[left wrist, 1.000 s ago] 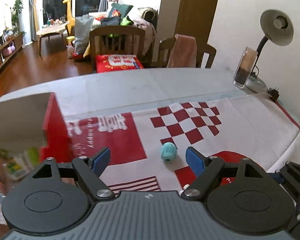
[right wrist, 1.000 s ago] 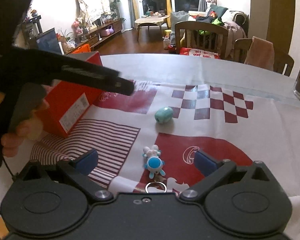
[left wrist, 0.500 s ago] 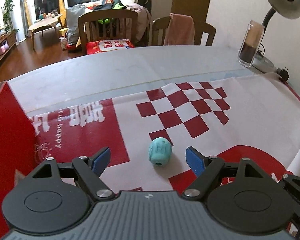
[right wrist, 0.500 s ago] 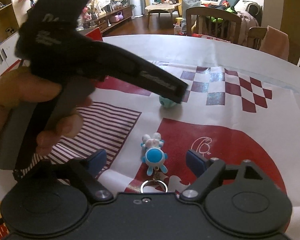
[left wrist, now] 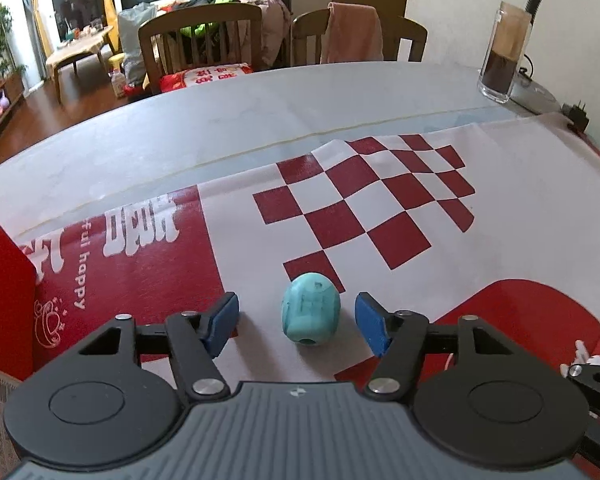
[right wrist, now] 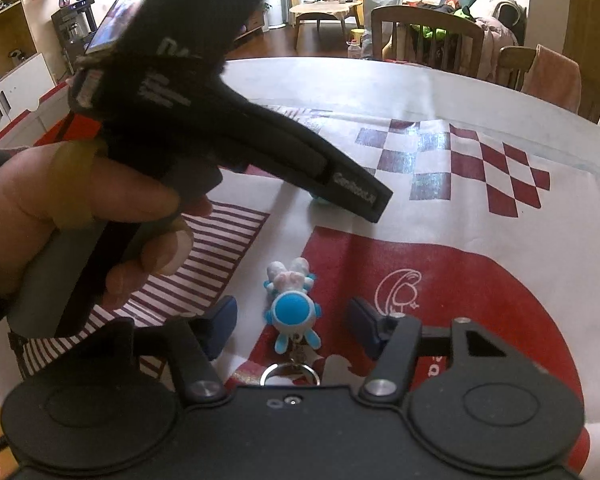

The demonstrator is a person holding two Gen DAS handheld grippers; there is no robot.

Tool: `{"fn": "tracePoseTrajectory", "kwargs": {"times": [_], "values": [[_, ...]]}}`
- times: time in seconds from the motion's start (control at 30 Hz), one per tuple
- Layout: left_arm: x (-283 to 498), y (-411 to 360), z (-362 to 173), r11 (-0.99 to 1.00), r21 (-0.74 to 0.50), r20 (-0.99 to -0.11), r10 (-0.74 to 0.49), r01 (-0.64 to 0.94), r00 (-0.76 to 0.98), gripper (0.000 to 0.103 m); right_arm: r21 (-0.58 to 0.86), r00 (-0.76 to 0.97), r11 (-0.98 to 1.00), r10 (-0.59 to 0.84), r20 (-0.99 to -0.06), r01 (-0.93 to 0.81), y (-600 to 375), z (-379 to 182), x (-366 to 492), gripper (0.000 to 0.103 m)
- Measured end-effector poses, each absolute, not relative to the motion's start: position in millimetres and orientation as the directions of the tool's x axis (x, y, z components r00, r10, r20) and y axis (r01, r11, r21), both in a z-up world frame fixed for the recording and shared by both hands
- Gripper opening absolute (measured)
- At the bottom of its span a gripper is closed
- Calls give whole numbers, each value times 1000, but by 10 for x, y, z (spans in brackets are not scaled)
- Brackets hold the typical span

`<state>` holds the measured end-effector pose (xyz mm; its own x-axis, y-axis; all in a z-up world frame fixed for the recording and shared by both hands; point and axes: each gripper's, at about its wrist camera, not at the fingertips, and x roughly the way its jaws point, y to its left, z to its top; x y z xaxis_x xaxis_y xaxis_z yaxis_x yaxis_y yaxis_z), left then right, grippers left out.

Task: Organize rigid objects
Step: 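Grasp the teal ball with the left gripper while the right gripper grasps the white-blue keychain figure, then carry the teal ball and white-blue keychain figure into the box and open both grippers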

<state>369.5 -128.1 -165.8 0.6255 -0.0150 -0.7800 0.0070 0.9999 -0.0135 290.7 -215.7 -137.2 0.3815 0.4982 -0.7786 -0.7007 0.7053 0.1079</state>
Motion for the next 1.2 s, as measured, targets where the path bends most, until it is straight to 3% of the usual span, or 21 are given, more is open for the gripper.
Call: {"fn": "tracePoseTrajectory", "kwargs": {"times": [0.27,0.3,0.63,1.2], "values": [[3688,-1377,-1643,998,13,-768,-24,54,639,33,67,415,721,469,-779,-690,-2185,-1357,2845,32],[3684,-1391,-1640,998,18,-768,-23,58,640,33,66,418,723,468,-779,-688,-2185,-1351,2841,28],[3591,-1314,-1565,999,-4,-772,-30,43,635,31,106,438,765,469,-767,-635,-2275,-1219,2881,27],[2966,-906,-932,995,-104,-755,-77,-3,651,30,118,508,758,534,-676,-641,-2358,-409,2550,27]]}}
